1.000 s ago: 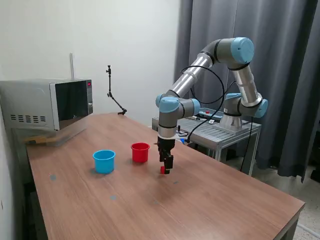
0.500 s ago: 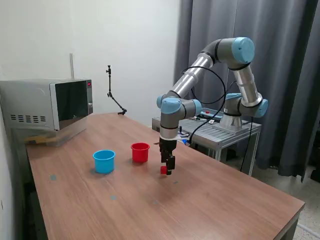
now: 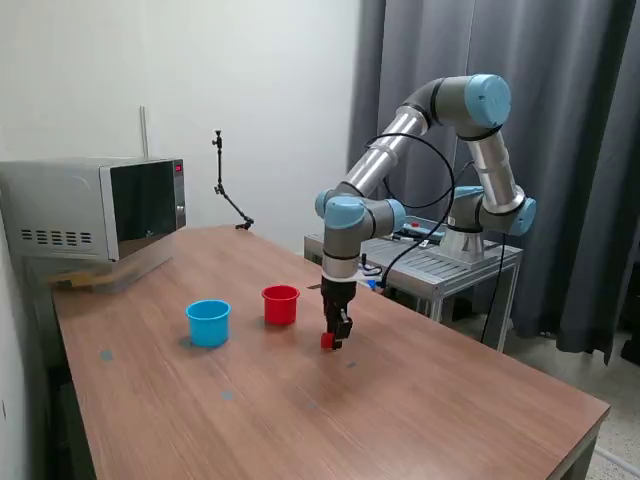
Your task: Place red objects in the red bin, and blue objects in the blue bin.
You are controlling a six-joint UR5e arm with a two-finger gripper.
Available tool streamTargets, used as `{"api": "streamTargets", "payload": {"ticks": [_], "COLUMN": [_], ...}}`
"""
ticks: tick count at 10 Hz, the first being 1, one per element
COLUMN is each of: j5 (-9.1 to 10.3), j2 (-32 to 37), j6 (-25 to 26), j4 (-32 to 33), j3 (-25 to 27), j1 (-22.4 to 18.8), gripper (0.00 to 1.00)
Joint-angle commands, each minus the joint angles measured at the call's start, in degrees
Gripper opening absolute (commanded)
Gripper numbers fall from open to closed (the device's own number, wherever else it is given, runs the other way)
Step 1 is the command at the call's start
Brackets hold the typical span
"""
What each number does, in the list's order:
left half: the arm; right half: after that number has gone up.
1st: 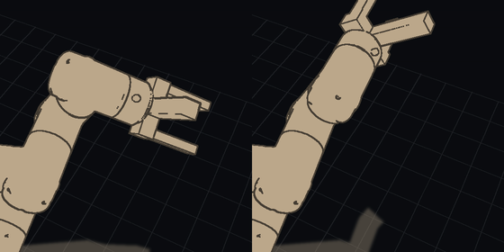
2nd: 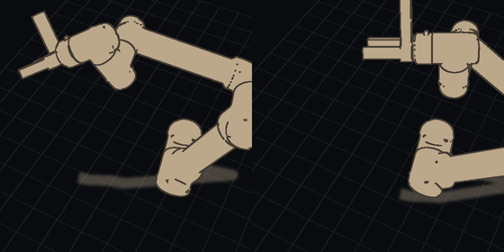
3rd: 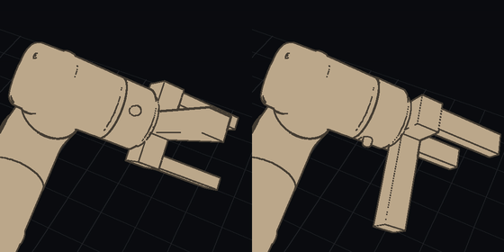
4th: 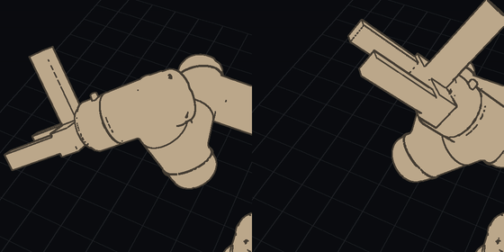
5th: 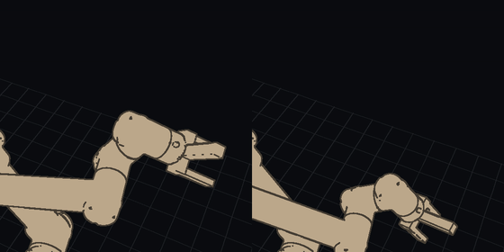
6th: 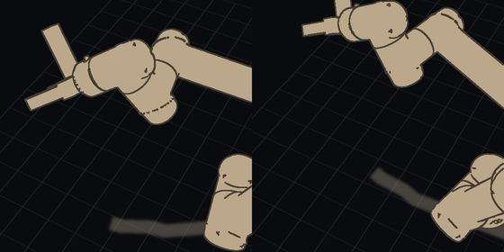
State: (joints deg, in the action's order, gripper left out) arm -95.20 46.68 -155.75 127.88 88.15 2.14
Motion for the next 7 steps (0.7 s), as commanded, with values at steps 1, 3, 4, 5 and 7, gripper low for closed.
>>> {"api": "streamTargets", "payload": {"ticks": [1,3,4,5,7], "j5": [-0.08,0.01,-0.08,-0.08,-0.08], "j2": [-0.01,-0.01,-0.01,-0.01,-0.01], "j6": [0.0,0.0,-0.08,0.0,-0.17], "j4": [0.0,0.0,0.0,0.0,0.09], "j3": [-0.08,-0.08,-0.08,-0.17,-0.69], "j1": [-0.38,-0.47,-0.47,-0.47,-0.38], "gripper": [0.0,0.0,0.0,0.0,0.0]}}
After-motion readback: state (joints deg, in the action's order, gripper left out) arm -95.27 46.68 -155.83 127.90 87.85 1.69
